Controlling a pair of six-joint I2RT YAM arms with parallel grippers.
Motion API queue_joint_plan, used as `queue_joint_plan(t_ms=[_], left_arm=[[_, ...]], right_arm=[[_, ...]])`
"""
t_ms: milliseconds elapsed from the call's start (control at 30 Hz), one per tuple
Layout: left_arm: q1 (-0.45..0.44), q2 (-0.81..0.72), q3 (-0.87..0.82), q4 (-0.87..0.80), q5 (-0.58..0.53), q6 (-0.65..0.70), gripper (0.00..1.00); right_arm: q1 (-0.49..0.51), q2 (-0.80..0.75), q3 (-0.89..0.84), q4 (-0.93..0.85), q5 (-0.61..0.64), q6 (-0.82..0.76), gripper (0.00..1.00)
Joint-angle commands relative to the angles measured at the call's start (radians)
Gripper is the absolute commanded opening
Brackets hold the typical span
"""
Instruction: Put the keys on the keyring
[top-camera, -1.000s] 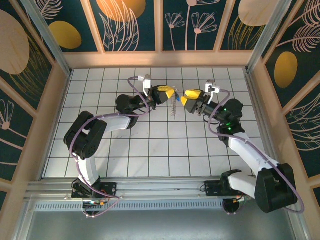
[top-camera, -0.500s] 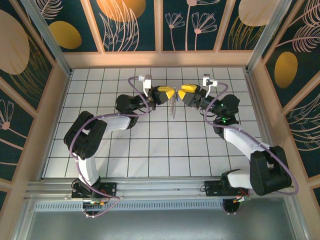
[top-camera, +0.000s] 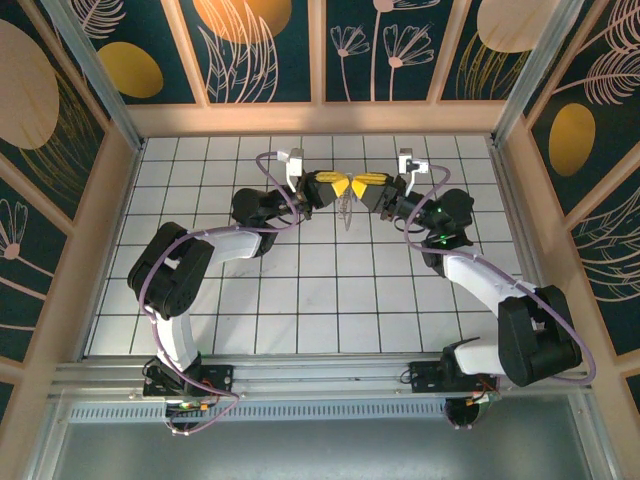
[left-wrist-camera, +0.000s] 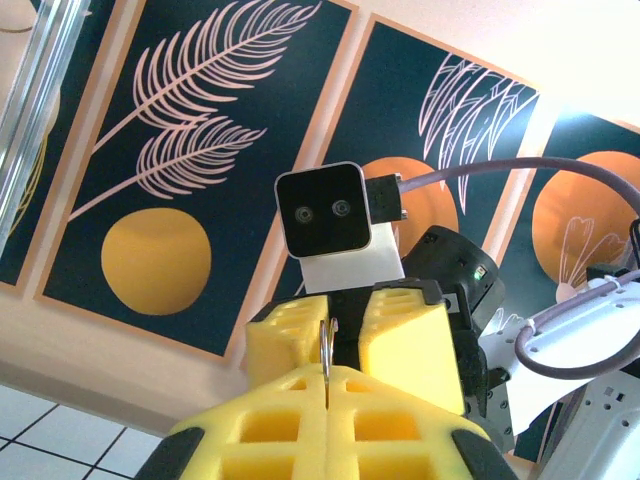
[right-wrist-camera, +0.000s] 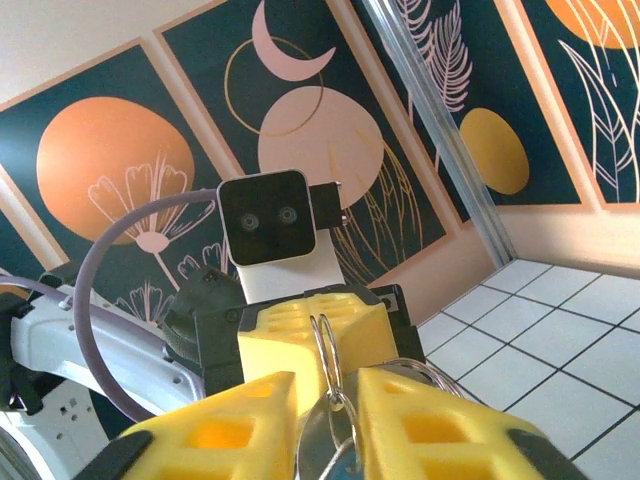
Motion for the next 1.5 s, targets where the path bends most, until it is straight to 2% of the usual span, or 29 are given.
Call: queue_joint_plan(t_ms=[0, 100, 167, 300, 400, 700, 933, 1100, 1467], left_arm=[[-0.002, 0.007, 0.029, 0.174, 0.006, -0.017, 0.00], [-0.002, 0.010, 0.029, 0.174, 0.007, -0.017, 0.00], [-0.001, 0.012, 0.031, 0.173, 0.008, -0.017, 0.00], [-0.003, 0.015, 0.034, 0.174, 0.007, -0.017, 0.00], [-0.003, 0.017, 0.035, 0.172, 0.008, -0.016, 0.00], [-0.006, 0.024, 0.041, 0.160, 0.013, -0.014, 0.00], [-0.006, 0.005, 0.036, 0.098, 0.003, 0.026, 0.00], [-0.003, -0.045, 0.016, 0.003, -0.037, 0.102, 0.11], [0.067, -0.150, -0.009, -0.207, -0.053, 0.219, 0.23]], right_arm=[[0.005, 0.002, 0.029, 0.052, -0.013, -0.007, 0.17], [0.005, 0.005, 0.030, 0.055, -0.011, -0.004, 0.18], [0.006, 0.008, 0.036, 0.057, -0.014, -0.002, 0.27], [0.005, 0.019, 0.044, 0.059, -0.013, 0.002, 0.28], [0.005, 0.025, 0.046, 0.060, -0.014, 0.001, 0.23], [0.005, 0.036, 0.047, 0.065, -0.020, 0.001, 0.00], [-0.002, 0.030, 0.039, 0.054, 0.009, -0.007, 0.00], [-0.016, 0.030, 0.035, 0.037, 0.034, -0.006, 0.00], [-0.034, 0.063, 0.074, -0.041, 0.026, -0.037, 0.00]])
